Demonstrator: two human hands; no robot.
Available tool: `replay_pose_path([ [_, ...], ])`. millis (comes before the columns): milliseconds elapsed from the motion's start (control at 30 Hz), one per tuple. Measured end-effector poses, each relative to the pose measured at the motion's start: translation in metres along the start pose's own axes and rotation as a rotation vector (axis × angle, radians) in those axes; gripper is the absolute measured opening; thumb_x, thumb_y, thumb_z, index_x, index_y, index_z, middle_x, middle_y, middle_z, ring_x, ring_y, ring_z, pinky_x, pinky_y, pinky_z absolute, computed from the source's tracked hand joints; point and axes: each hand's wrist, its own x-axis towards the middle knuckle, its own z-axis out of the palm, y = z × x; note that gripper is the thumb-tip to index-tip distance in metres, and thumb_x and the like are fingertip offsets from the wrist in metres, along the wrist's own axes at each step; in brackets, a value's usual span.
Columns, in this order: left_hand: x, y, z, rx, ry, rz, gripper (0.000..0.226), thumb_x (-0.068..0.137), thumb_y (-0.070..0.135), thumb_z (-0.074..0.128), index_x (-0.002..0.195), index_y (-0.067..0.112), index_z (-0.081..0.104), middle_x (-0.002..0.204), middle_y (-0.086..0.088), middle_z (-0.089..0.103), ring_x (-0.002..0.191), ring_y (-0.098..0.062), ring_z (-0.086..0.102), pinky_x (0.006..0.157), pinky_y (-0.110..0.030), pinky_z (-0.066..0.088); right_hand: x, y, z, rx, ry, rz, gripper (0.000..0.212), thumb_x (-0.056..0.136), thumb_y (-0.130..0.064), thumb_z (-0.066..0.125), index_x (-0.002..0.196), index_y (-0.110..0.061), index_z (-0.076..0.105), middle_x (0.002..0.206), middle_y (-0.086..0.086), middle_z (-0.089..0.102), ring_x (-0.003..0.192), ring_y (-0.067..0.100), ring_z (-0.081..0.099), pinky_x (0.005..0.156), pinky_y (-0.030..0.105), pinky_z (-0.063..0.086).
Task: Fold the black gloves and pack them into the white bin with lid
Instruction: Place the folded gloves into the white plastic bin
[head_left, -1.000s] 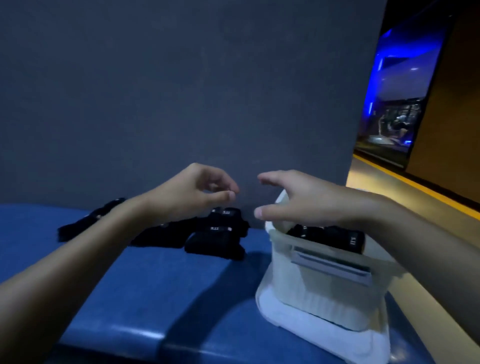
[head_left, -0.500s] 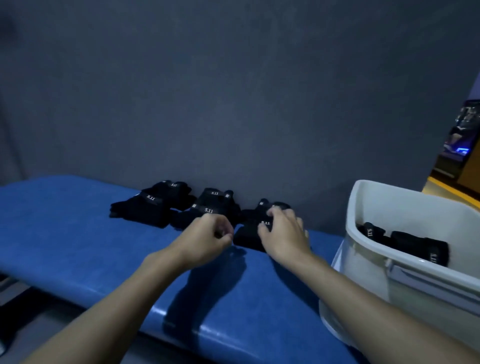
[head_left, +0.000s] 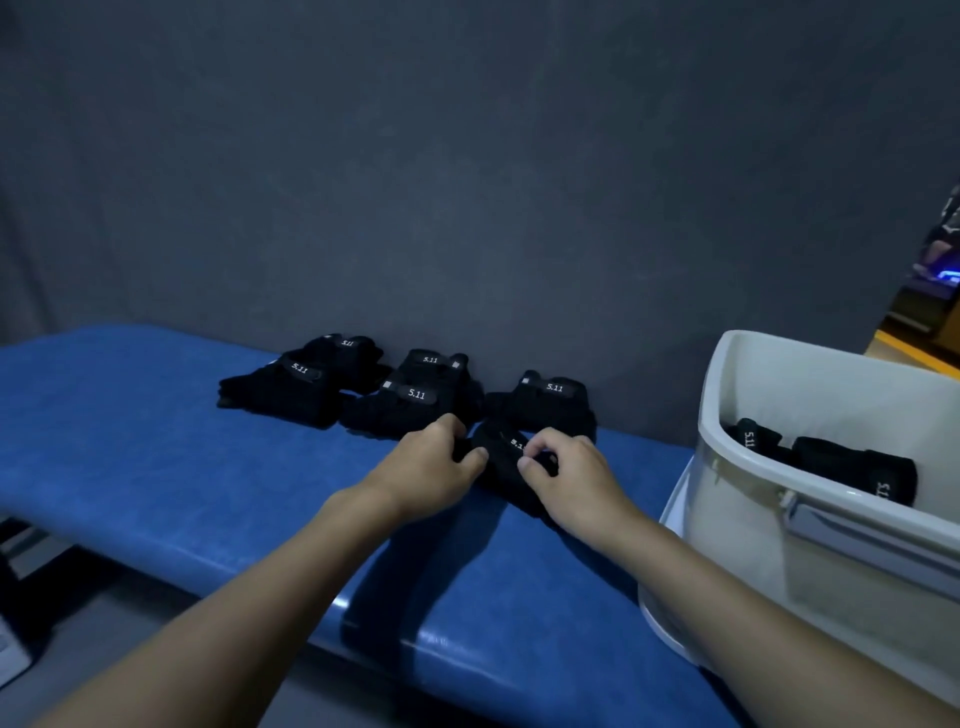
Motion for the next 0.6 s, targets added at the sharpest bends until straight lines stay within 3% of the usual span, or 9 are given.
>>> replay_pose_path([
  [100,0.001,-0.001,0.003,-0.118,0.032,-0.045,0.049,0.092,0.045,0.063,0.13,0.014,0.053,0.106,-0.003,0.058,0.103,-0.02,0.058,0.085,-0.027,0.044,-0.005,0.002,-0.002,0.063,-0.026,0.011,0.011,0.091,-0.032,0.06,0.087,-0.028,0.051,0.084,0.001,0.064,0.07,0.022,0.063,0.067,0.043,0.055],
  [200,0.004,-0.002,0.005,-0.327,0.065,-0.114,0.048,0.087,0.044,0.071,0.118,0.008,0.06,0.093,-0.004,0.064,0.085,-0.019,0.062,0.075,-0.032,0.052,-0.009,0.004,-0.002,0.084,-0.053,0.016,0.018,0.088,-0.032,0.062,0.088,-0.029,0.045,0.084,-0.001,0.065,0.071,0.025,0.065,0.069,0.046,0.056],
  [267,0.005,-0.001,0.005,-0.482,0.01,-0.152,0.041,0.088,0.038,0.072,0.102,0.001,0.065,0.082,-0.006,0.065,0.075,-0.018,0.063,0.073,-0.04,0.057,-0.011,0.006,-0.001,0.111,-0.081,0.035,0.026,0.085,-0.037,0.063,0.091,-0.035,0.038,0.088,-0.006,0.064,0.076,0.022,0.064,0.076,0.048,0.056],
  [333,0.002,0.003,0.004,-0.581,-0.068,-0.176,0.036,0.089,0.032,0.071,0.092,-0.003,0.068,0.076,-0.007,0.064,0.072,-0.018,0.065,0.073,-0.037,0.059,-0.013,0.007,0.001,0.132,-0.108,0.063,0.038,0.078,-0.045,0.063,0.1,-0.043,0.033,0.1,-0.007,0.062,0.091,0.022,0.064,0.086,0.05,0.053],
  [467,0.0,0.007,0.005,-0.634,-0.074,-0.206,0.038,0.089,0.028,0.072,0.099,-0.009,0.07,0.086,-0.015,0.072,0.079,-0.021,0.068,0.068,-0.031,0.056,-0.015,0.013,0.004,0.172,-0.134,0.092,0.074,0.059,-0.063,0.056,0.126,-0.045,0.029,0.122,-0.006,0.059,0.113,0.023,0.058,0.098,0.047,0.048],
  [600,-0.001,0.011,0.008,-0.735,-0.035,-0.184,0.029,0.084,0.019,0.078,0.1,-0.001,0.066,0.087,-0.016,0.069,0.076,-0.024,0.067,0.067,-0.034,0.055,-0.018,0.014,0.004,0.199,-0.121,0.08,0.086,0.059,-0.063,0.057,0.136,-0.04,0.028,0.125,-0.007,0.058,0.115,0.02,0.057,0.1,0.045,0.048],
])
